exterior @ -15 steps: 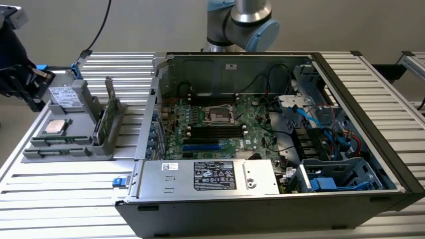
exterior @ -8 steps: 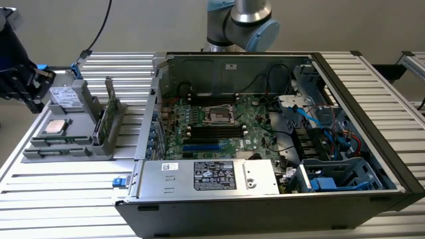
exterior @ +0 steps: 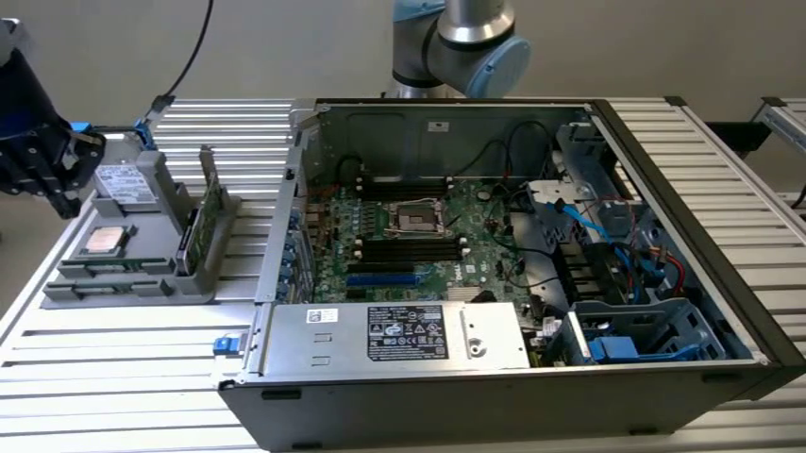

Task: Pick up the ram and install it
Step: 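Pick up the ram and move it above insertion slot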

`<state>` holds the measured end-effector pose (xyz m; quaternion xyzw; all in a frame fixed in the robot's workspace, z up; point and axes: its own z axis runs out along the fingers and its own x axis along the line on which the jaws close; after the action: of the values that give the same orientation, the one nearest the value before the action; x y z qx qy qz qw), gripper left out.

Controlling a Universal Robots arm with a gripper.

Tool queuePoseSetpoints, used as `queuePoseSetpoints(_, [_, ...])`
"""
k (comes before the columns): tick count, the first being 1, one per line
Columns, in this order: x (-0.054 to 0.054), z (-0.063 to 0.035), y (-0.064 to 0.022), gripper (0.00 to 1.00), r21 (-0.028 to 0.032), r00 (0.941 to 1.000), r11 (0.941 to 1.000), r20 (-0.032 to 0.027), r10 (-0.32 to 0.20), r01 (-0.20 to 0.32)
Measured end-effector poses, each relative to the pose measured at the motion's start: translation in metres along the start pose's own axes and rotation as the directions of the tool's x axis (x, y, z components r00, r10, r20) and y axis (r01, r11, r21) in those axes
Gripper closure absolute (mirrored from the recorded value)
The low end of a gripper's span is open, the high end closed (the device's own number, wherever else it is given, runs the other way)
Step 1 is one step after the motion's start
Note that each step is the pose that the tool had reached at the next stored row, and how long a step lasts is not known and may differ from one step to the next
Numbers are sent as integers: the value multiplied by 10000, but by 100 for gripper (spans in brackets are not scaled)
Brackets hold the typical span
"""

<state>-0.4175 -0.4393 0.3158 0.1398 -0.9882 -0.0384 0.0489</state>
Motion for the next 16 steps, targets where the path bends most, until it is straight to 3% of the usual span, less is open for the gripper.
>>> queuePoseSetpoints(4, [-1, 16, -1, 90, 60, 9974, 9974, -68, -724, 724])
queuePoseSetpoints(8, [-3, 33, -3, 90, 116, 9894, 9895, -140, -1442, 1444])
queuePoseSetpoints(12, [-4, 50, -5, 90, 166, 9761, 9762, -216, -2161, 2164])
queuePoseSetpoints(16, [-6, 67, -6, 90, 210, 9576, 9577, -295, -2864, 2871])
